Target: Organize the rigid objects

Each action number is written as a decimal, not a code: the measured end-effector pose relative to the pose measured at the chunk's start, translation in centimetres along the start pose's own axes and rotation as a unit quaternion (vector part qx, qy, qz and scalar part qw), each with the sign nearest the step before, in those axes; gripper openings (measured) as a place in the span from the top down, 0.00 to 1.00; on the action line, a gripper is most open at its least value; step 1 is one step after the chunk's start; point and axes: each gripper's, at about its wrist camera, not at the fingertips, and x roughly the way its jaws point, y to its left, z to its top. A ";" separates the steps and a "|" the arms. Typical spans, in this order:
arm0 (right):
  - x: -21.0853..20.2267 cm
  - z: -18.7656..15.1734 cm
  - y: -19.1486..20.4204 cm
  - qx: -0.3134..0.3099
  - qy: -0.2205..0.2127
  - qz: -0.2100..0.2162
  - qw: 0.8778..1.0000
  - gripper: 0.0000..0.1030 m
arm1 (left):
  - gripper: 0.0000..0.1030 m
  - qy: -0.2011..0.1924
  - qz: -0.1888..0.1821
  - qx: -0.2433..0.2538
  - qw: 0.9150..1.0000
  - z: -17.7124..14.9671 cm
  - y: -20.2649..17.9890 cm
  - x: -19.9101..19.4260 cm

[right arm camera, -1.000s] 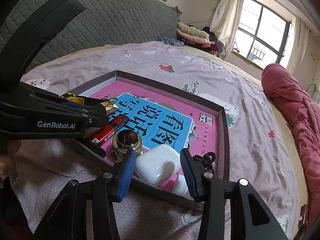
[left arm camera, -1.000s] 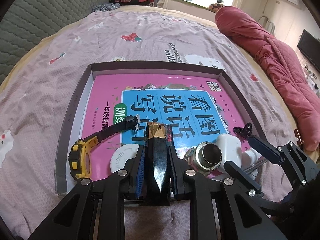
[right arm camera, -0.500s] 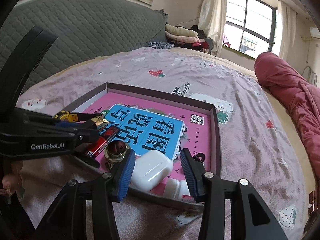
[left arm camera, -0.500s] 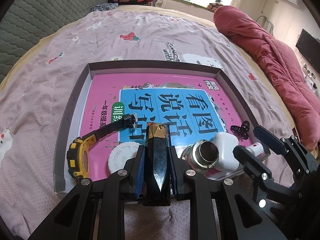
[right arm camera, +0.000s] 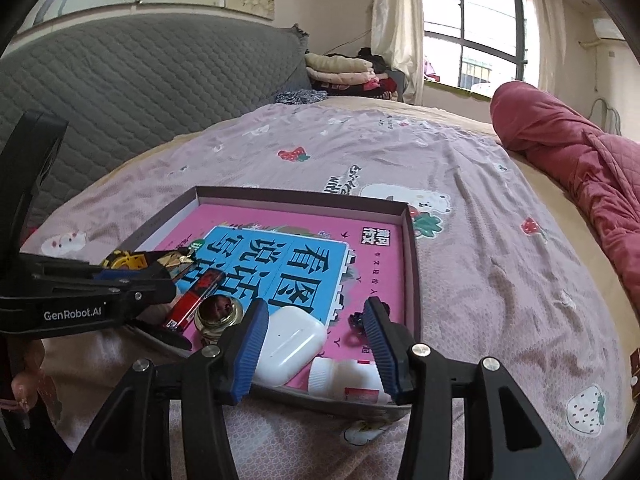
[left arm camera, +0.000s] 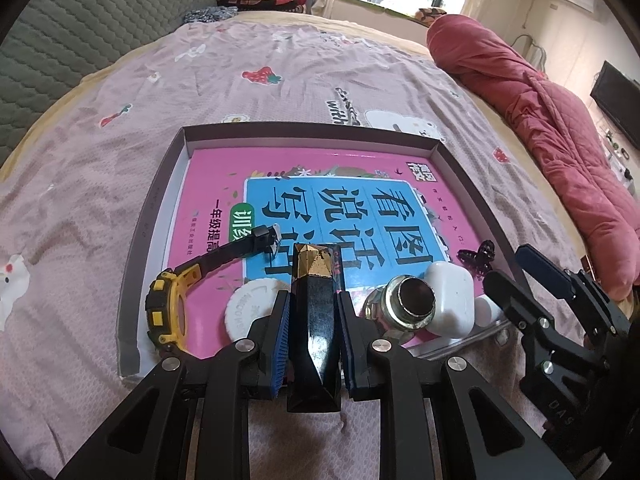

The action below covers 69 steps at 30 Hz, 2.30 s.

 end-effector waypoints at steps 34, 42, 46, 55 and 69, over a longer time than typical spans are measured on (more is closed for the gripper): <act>-3.7 0.0 0.7 0.041 -0.026 -0.015 0.999 0.49 | 0.37 -0.041 0.018 0.015 0.999 -0.5 0.0 -4.6; -5.5 -0.3 2.1 0.038 -0.024 -0.025 0.999 0.49 | 0.27 -0.062 0.032 0.013 0.997 -1.8 0.7 -7.2; -6.5 -0.9 3.3 0.034 -0.020 -0.031 0.999 0.49 | 0.27 -0.068 0.033 0.012 0.997 -2.8 1.0 -8.2; -7.9 -2.3 4.6 0.040 -0.003 -0.036 0.999 0.48 | 0.27 -0.063 0.047 0.024 0.997 -5.5 0.5 -9.4; -8.7 -3.3 5.5 0.058 0.015 -0.035 0.998 0.48 | 0.27 -0.044 0.041 0.020 0.998 -7.8 0.3 -9.5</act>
